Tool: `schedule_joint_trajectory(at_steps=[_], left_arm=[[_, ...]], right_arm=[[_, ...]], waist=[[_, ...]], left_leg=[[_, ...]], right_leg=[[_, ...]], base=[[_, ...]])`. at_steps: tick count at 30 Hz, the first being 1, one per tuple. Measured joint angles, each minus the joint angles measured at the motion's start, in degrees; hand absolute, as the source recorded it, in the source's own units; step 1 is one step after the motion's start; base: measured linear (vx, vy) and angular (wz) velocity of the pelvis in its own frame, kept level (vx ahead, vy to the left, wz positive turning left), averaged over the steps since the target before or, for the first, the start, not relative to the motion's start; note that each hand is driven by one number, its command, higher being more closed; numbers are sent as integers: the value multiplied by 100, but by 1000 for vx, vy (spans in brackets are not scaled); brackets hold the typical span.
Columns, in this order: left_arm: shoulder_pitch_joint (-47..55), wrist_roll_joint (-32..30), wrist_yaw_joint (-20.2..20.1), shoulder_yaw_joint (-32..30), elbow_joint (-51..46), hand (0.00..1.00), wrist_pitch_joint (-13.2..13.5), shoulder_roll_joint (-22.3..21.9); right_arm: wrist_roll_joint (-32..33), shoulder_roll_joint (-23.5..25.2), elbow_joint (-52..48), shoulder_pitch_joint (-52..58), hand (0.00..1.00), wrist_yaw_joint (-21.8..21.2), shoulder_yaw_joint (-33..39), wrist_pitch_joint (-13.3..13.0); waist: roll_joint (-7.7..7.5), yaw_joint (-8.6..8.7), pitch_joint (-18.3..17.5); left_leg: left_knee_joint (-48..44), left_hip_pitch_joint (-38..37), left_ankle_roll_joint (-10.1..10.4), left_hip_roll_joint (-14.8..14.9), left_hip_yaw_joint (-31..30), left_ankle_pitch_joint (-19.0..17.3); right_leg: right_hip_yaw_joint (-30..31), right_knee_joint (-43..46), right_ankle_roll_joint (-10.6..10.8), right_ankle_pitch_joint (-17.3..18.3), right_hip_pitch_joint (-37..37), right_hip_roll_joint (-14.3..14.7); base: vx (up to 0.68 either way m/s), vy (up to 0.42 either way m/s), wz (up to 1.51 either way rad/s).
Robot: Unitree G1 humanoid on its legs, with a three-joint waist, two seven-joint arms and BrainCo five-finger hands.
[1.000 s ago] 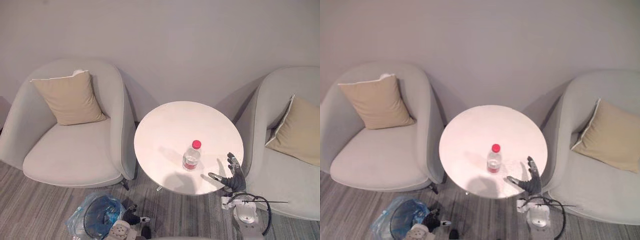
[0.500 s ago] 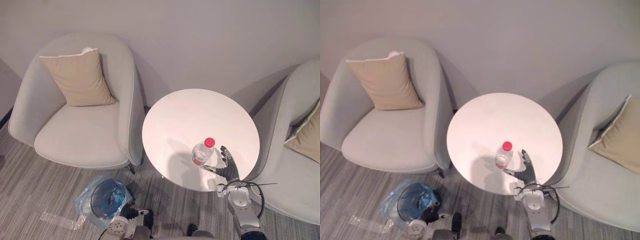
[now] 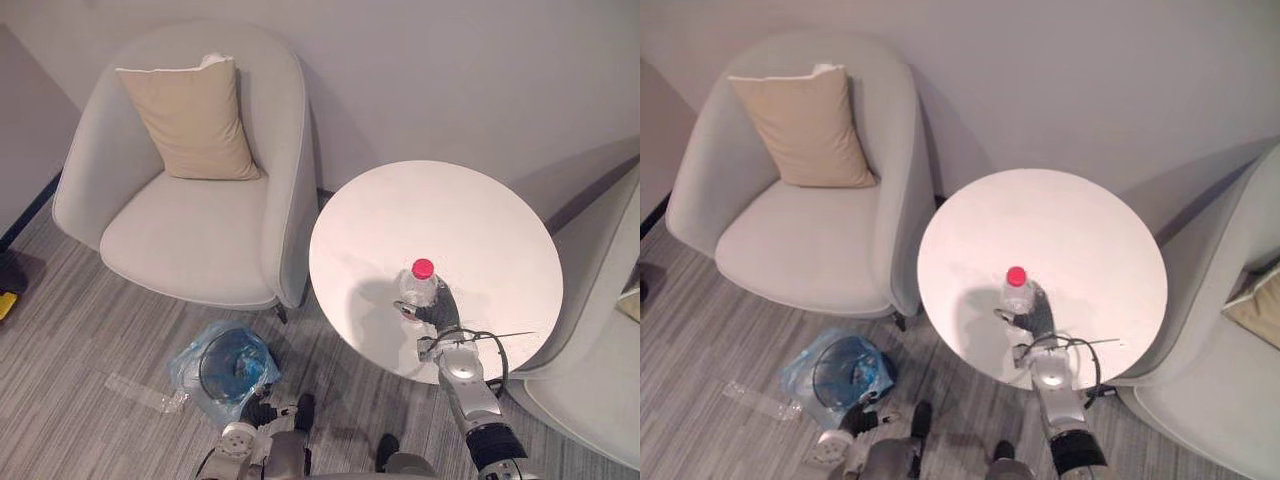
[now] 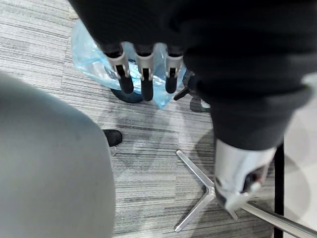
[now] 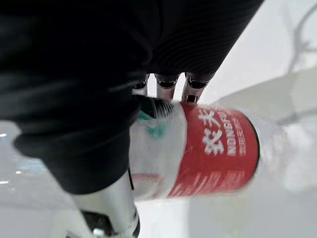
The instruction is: Gather rubbish on tea table into small bin, then transfer packed bag to large trash can.
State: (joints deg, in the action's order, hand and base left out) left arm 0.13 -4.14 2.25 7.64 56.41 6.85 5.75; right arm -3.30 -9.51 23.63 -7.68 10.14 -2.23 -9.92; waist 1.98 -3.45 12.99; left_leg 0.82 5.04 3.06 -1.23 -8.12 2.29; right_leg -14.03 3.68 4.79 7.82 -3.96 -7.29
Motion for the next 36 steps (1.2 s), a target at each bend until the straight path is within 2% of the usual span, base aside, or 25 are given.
schedule_joint_trajectory(at_steps=[7, 10, 14, 19, 23, 24, 26, 29, 33, 35, 36], left_arm=[[-1, -15, -2, -95, -14, 0, -3, -8], [-1, -17, -2, -165, -16, 0, -17, -18], [1, -33, -6, -201, 10, 0, -60, -5], [2, -31, -14, -146, 59, 0, -108, 31], [3, -27, -16, 67, 56, 0, -110, 44], [3, -27, -18, 119, 56, 0, -111, 42], [9, -28, -12, 132, 56, 0, -108, 43], [16, -23, -6, 120, 51, 0, -107, 46], [16, 54, 3, 93, 30, 0, -103, -33], [38, 226, 12, 38, -13, 0, -105, -116], [60, 229, 14, 35, -36, 0, -100, -130]], right_arm=[[5, 5, -81, 13, 100, -52, -96, 27], [82, 9, -703, 326, 100, -116, -74, 30], [116, 46, -1523, 712, 100, -310, -76, -30], [117, 43, -1913, 1089, 100, -511, -84, -63], [102, 38, -2313, 1309, 100, -583, -66, -62], [91, 45, -2512, 1321, 100, -580, -43, -64], [58, 48, -2619, 1343, 100, -572, -23, -101], [-79, 49, -2668, 1324, 100, -566, -26, -102], [-123, 46, -2657, 1342, 100, -527, -34, -94], [-128, 48, -2640, 1291, 100, -437, -28, -88], [-128, 49, -2626, 1259, 100, -416, -24, -87]], waist=[[-30, -7, 18], [-49, -8, 29], [-69, 15, 40], [-70, 92, 31], [-73, 211, 28], [-75, 301, 22], [-99, 312, -55], [-153, 260, -162], [7, 207, -160], [173, 38, -160], [189, 38, -168]], left_leg=[[3, -11, -1, -5, -6, -2], [12, -62, 0, 17, 79, -8], [15, -283, -18, 71, 479, -104], [-15, -425, -24, 111, 809, -192], [-381, -336, -105, -8, 717, -340], [-486, -279, -110, -97, 568, -350], [-583, -122, -125, -159, 379, -335], [-618, 167, -95, -294, 17, -158], [-649, 498, 32, -259, -534, 110], [-426, 623, 52, -148, -521, 650], [-305, 654, 50, -148, -489, 856]], right_leg=[[38, 0, 0, -1, -6, -6], [176, 7, 2, -2, -5, -6], [597, 45, 4, -6, 5, -6], [933, 283, 28, 11, 156, -7], [1185, 1169, 144, 312, 448, -124], [1423, 1467, 198, 415, 539, -164], [1666, 1503, 173, 503, 558, -179], [1500, 1186, 135, 644, 461, -261], [1020, 978, 77, 621, 392, -117], [749, 1013, -116, 545, 413, 59], [690, 1007, -157, 519, 443, 69]], base=[[-6, 0, 2], [-13, 6, -15], [-35, 16, -51], [-44, 20, -41], [-31, 22, 11], [-49, 27, 47], [-66, -20, 63], [-80, -63, 70], [-118, -96, 83], [-192, -120, 68], [-256, -45, 77]])
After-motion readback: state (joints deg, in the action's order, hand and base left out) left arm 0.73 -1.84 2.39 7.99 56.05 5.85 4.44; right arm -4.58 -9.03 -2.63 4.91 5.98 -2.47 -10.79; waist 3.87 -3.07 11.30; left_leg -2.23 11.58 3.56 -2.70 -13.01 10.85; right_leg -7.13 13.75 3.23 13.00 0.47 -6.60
